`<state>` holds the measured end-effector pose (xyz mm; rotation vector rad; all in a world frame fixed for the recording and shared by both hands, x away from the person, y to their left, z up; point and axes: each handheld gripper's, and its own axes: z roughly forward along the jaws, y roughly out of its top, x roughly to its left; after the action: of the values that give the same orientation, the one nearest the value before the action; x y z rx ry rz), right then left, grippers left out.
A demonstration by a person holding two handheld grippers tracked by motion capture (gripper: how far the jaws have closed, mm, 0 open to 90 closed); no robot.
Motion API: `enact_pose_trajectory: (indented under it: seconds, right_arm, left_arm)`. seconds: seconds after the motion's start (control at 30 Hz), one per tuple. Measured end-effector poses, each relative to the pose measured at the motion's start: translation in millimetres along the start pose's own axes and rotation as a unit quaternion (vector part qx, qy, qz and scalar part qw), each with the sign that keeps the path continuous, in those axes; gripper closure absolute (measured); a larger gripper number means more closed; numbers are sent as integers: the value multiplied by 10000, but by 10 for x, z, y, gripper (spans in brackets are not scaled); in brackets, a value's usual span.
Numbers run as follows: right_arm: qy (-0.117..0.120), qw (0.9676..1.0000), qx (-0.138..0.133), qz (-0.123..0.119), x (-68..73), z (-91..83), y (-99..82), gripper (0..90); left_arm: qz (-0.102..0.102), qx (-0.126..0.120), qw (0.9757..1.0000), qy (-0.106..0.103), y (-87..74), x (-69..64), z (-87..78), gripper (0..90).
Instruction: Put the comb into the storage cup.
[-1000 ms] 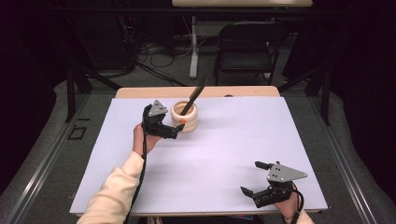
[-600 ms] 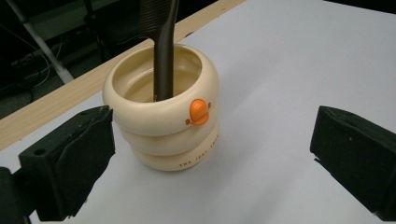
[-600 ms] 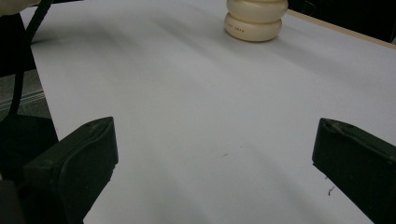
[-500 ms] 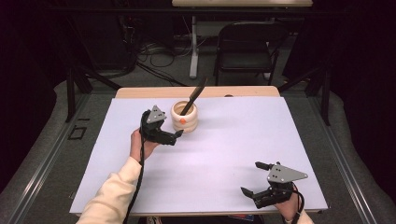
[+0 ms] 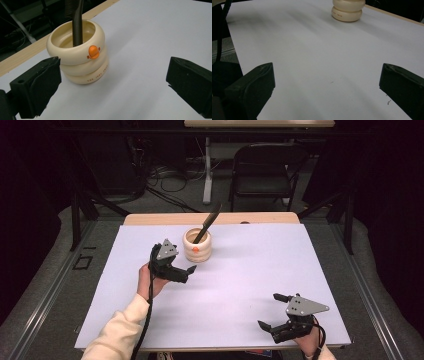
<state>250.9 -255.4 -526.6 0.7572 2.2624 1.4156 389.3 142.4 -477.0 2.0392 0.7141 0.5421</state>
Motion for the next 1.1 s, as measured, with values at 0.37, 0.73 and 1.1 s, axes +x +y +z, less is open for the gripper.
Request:
enact_pose_trajectory:
  seconds: [0.37,0.73,1.1]
  right_arm:
    - [1,10000,16,-5,3,5,1,0]
    - [12,10000,20,-2,-1,0,2,0]
    - [6,10000,28,1,-1,1,0,0]
  left_arm:
    - [5,-21,10000,-38,-56,-111,-154,0]
    - [12,103,9999,18,-233,-193,-284,0]
    - [8,77,9999,74,-393,-306,-447,0]
